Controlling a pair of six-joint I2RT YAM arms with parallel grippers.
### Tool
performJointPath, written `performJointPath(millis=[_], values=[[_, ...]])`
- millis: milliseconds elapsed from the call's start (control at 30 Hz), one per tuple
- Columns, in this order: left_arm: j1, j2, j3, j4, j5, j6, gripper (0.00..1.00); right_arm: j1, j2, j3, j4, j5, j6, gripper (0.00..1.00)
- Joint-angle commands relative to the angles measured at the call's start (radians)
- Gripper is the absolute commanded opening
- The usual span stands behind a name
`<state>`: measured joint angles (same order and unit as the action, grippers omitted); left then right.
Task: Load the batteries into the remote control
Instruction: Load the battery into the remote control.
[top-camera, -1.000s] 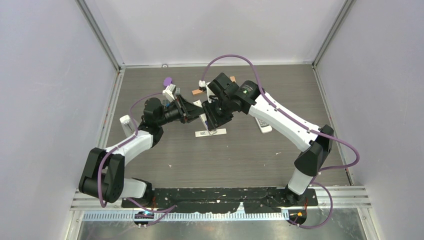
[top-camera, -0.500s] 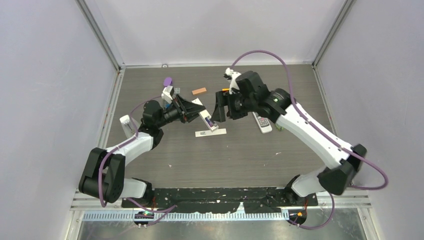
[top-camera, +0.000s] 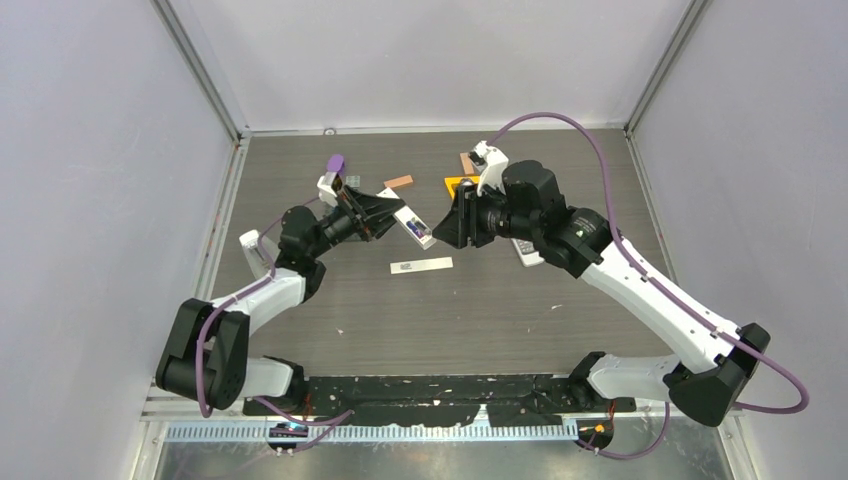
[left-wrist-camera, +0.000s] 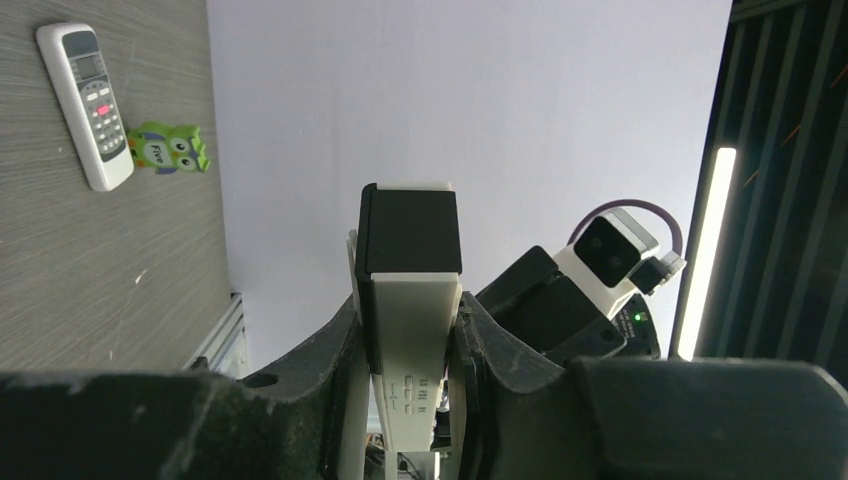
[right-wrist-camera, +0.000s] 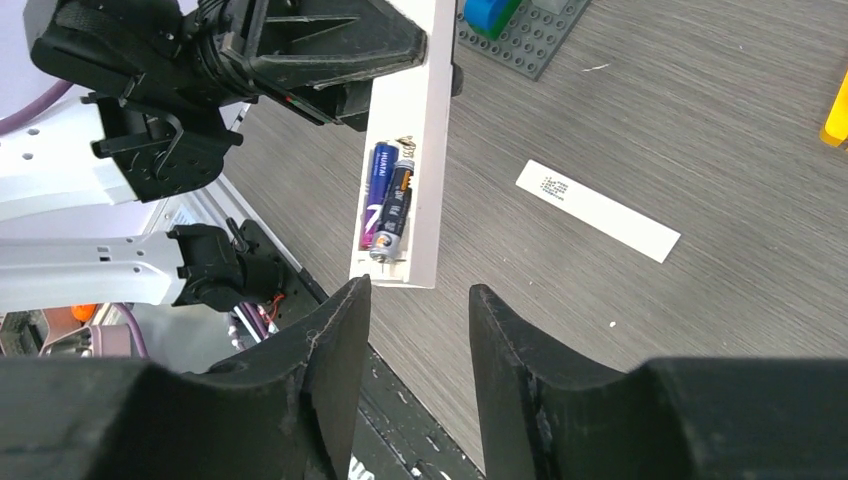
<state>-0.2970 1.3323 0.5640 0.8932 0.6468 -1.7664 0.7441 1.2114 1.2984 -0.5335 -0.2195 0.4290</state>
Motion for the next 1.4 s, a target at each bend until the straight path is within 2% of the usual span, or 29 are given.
performJointPath(millis=[0,400,967,1233,1367], values=[[-0.002,-0.033,-0.001,0.095,-0.013,-0.03,0.0,0.0,0.008,0.003,0.057,0.009,-0.001,0.45],[-0.011,-0.024,-0.008,0.126,-0.003,-0.026,0.0,0.001,0.048,0.024,0.039,0.02,0.013,0.43],[-0.036,-0.044,-0.013,0.119,-0.002,0.06,0.0,0.001,0.105,0.046,-0.012,0.024,0.054,0.43],[-0.04,-0.123,-0.006,-0.068,-0.029,0.171,0.0,0.001,0.089,0.048,-0.039,0.055,0.066,0.42],[-0.04,-0.151,0.004,-0.15,-0.043,0.209,0.0,0.001,0.043,0.039,-0.023,0.075,0.073,0.49]])
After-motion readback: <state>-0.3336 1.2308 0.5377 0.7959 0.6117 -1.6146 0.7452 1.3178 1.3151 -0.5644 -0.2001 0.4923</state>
